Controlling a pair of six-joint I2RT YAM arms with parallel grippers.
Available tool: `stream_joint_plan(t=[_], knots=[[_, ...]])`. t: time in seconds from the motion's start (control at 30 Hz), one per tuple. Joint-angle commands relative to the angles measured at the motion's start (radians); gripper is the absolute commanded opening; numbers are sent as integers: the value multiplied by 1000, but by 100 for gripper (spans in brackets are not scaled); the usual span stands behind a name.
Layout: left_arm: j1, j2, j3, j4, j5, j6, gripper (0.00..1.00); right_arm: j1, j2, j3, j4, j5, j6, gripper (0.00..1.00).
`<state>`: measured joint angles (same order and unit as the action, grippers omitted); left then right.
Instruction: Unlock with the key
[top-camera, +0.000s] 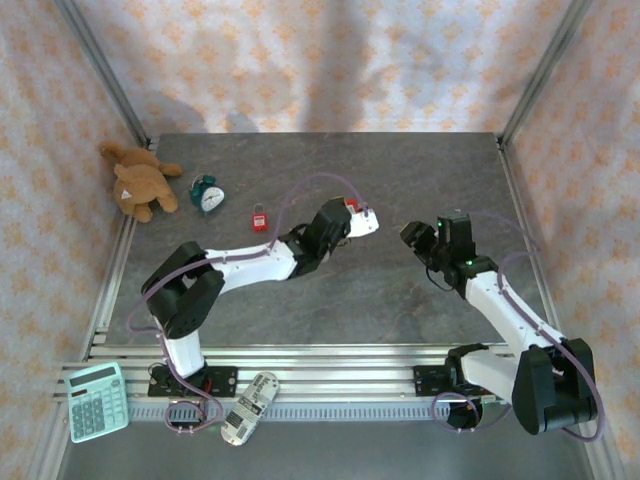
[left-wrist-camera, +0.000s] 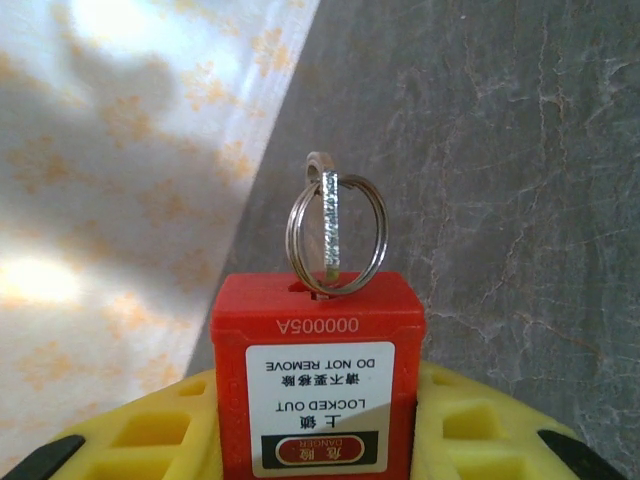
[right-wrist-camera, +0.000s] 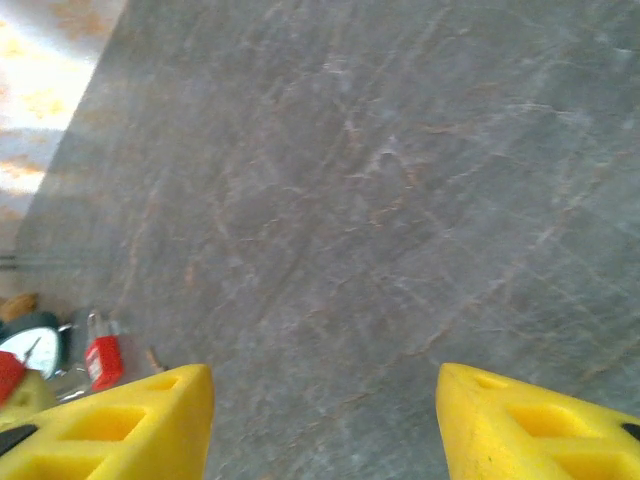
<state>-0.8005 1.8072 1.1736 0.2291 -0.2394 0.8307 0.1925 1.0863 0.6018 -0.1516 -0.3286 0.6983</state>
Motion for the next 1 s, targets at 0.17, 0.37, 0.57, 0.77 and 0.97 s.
stream_joint_plan(t=[0.17, 0.37, 0.57, 0.77, 0.97], knots=[[98, 232, 387, -534, 303, -141, 34, -7, -32, -37, 65, 189, 2, 62], [117, 387, 579, -683, 381, -135, 34, -9, -56, -60, 46, 212, -18, 62], [118, 475, 646, -692, 361, -91, 34, -10, -61, -66, 40, 211, -35, 62], [129, 565, 749, -734, 348, -57, 35, -11, -30, -68, 60, 188, -42, 62], [132, 605, 802, -753, 337, -35, 36, -10, -2, -60, 70, 175, -47, 62]])
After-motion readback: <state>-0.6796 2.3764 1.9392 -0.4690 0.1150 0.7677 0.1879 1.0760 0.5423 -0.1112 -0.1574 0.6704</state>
